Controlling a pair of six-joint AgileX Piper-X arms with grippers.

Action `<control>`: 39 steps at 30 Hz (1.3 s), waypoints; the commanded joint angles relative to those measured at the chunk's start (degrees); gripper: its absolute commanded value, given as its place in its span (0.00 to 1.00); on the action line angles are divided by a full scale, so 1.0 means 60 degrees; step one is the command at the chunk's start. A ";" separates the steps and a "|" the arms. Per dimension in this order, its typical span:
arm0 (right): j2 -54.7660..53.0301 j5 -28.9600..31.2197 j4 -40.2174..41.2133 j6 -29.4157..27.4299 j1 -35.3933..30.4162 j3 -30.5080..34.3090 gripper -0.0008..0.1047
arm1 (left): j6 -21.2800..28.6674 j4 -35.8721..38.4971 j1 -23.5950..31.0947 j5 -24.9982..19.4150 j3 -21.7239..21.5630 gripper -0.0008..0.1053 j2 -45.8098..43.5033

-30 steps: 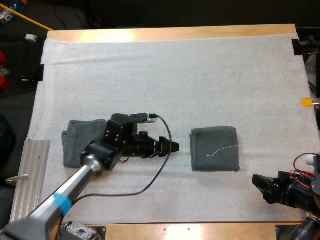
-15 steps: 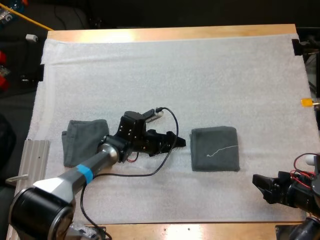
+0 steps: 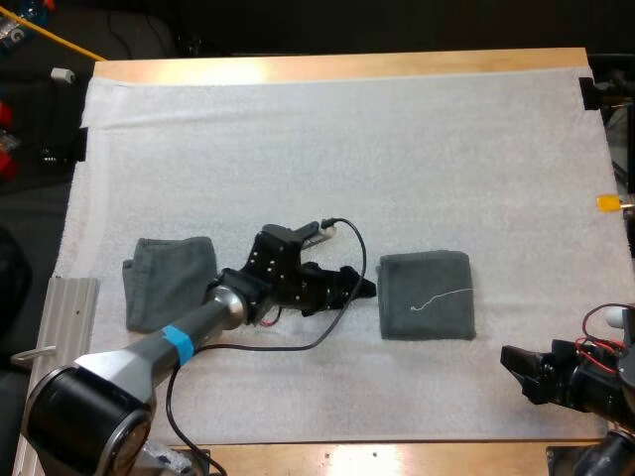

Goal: Pick towel from pile, fold and stack

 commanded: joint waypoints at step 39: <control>-0.0013 -0.0010 0.0082 -0.0205 -0.0018 -0.0003 0.68 | -0.0203 0.1285 -0.1639 0.0092 -0.2714 0.01 0.1745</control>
